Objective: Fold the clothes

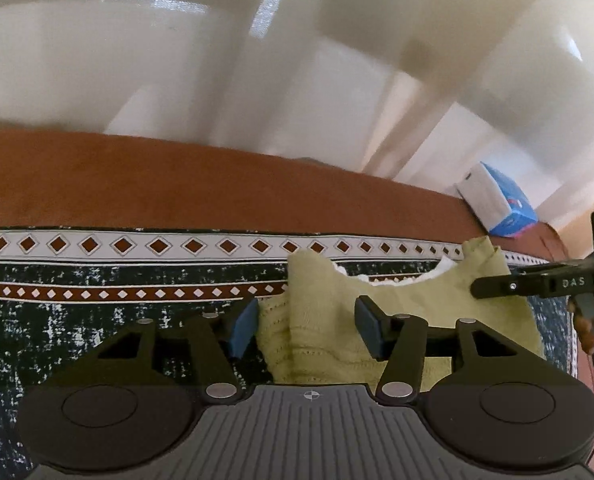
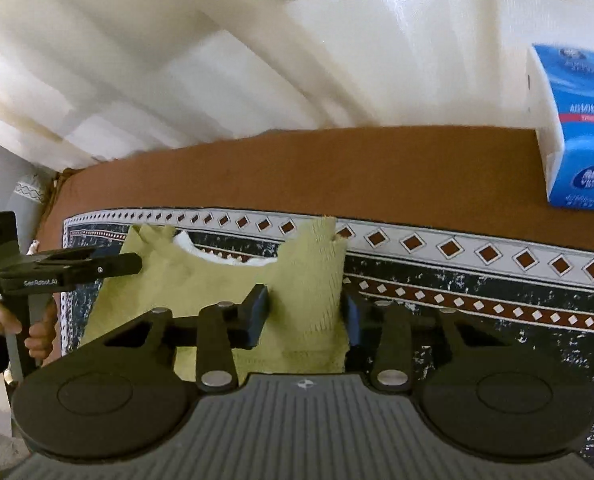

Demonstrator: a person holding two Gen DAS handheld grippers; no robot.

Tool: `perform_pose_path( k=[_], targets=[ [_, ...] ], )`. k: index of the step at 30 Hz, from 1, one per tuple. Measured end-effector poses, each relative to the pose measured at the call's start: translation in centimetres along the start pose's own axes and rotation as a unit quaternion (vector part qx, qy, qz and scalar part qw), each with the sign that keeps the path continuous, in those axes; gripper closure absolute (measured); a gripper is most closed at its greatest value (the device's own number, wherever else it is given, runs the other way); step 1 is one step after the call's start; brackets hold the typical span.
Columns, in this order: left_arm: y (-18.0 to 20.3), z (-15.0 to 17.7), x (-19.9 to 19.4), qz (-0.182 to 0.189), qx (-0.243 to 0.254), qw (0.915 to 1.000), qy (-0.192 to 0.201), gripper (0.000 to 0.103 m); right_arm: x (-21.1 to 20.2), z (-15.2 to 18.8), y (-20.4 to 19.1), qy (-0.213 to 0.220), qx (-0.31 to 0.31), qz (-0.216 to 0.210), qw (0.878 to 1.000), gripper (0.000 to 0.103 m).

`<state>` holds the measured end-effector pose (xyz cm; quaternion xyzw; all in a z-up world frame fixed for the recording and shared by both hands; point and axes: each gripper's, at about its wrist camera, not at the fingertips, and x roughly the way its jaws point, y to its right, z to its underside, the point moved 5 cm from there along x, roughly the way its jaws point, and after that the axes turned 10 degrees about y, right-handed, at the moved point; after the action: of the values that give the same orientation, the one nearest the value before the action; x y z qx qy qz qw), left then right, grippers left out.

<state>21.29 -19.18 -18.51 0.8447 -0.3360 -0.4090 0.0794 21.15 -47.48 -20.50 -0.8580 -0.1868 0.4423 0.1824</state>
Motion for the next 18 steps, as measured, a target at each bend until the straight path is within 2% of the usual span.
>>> perform_pose_path(
  k=[3, 4, 5, 7, 11, 18],
  targets=[
    [0.3, 0.0, 0.5, -0.011, 0.018, 0.9998, 0.002, 0.045, 0.5, 0.1, 0.2, 0.002, 0.008, 0.002, 1.000, 0.060],
    [0.5, 0.0, 0.6, -0.016, 0.026, 0.9995, 0.003, 0.067, 0.6, 0.1, 0.2, 0.003, 0.011, 0.001, 1.000, 0.061],
    [0.7, 0.0, 0.7, -0.020, 0.033, 0.9993, 0.002, 0.071, 0.6, 0.1, 0.2, 0.001, 0.014, 0.001, 1.000, 0.068],
    [1.0, -0.1, 0.6, -0.021, 0.040, 0.9990, 0.002, 0.085, 0.7, 0.1, 0.3, -0.002, 0.025, -0.001, 1.000, 0.075],
    [1.6, -0.3, -0.4, -0.016, 0.041, 0.9990, 0.011, 0.090, -0.1, 0.0, -0.1, 0.008, 0.050, -0.012, 0.999, 0.079],
    [3.9, -1.3, -4.7, 0.002, 0.033, 0.9981, 0.052, 0.090, -5.3, -0.1, -2.9, 0.048, 0.053, -0.055, 0.996, 0.079]
  ],
)
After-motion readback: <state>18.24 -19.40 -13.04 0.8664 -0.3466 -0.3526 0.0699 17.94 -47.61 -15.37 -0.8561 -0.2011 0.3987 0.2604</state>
